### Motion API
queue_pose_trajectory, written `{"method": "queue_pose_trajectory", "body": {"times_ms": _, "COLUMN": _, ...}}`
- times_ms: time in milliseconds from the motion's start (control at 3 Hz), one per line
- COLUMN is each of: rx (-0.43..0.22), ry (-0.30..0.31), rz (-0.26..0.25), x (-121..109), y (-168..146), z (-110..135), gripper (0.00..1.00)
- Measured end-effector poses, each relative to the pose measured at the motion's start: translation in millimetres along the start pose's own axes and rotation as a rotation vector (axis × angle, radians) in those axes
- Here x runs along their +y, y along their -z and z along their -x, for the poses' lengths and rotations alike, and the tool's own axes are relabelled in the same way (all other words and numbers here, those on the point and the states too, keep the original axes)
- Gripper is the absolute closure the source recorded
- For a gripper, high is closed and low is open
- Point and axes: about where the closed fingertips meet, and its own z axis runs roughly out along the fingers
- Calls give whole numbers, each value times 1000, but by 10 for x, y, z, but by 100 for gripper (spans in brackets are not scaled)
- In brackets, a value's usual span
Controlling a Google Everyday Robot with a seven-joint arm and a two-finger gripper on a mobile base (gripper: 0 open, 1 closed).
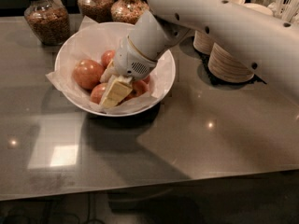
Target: Pick apple from white bowl
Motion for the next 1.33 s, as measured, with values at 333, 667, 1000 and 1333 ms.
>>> {"method": "queue_pose_trajectory", "body": {"times_ms": 333, "rx": -59, "ry": 30, "rz": -25, "x": 64, "y": 190, "z": 119, "gripper": 100}}
{"method": "queue_pose_trajectory", "body": {"times_ms": 667, "rx": -121, "ry": 73, "rz": -66, "x": 133, "y": 472, "z": 278, "gripper": 100}}
{"method": "queue_pose_trajectory", "body": {"times_ms": 1000, "rx": -155, "ry": 103, "rz": -119, "x": 181, "y": 767, "z": 379, "gripper": 100}}
{"method": "queue_pose_trajectory", "body": {"times_ms": 1333, "rx": -156, "ry": 103, "rz": -121, "x": 184, "y": 775, "z": 381, "gripper": 81}}
